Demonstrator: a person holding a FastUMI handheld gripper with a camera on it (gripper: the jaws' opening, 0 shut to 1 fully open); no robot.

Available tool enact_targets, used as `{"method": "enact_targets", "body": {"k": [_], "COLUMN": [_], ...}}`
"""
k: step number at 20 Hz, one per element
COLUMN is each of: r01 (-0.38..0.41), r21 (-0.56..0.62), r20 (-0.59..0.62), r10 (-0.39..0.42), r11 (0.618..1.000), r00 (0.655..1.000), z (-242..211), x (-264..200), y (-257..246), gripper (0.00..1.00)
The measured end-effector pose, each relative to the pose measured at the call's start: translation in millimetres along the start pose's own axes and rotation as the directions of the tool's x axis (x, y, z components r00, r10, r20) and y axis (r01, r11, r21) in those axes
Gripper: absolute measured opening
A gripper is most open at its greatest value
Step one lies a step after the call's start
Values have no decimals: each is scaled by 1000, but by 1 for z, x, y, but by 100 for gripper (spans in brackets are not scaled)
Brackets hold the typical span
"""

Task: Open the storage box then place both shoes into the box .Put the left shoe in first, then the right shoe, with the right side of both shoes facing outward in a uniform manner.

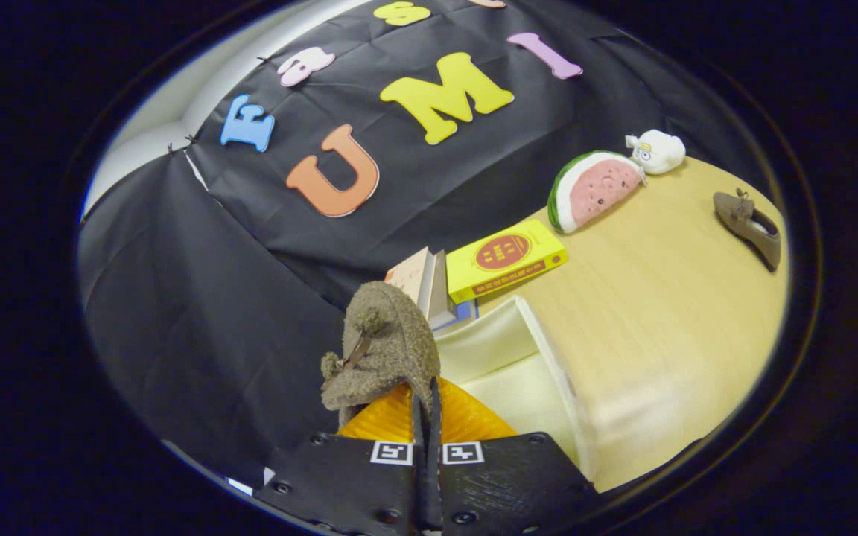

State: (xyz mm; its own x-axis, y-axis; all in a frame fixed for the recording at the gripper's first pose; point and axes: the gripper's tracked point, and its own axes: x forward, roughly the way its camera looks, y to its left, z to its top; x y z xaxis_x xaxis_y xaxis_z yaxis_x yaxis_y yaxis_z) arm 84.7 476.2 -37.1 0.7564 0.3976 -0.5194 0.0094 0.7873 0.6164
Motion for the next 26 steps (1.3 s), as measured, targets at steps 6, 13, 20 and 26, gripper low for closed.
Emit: {"method": "enact_targets", "body": {"k": [6,13,20,26], "r01": [94,111,-34,-84], "r21": [48,39,4,-233], "r20": [-46,-85,-154,-9], "r10": [-92,-107,35,85], "r11": [994,993,999,969], "r00": [995,991,987,996], "z": [-43,-63,-73,-33], "x": [29,37,35,2], "y": [-24,-22,11,19], "gripper": [0,4,51,89]}}
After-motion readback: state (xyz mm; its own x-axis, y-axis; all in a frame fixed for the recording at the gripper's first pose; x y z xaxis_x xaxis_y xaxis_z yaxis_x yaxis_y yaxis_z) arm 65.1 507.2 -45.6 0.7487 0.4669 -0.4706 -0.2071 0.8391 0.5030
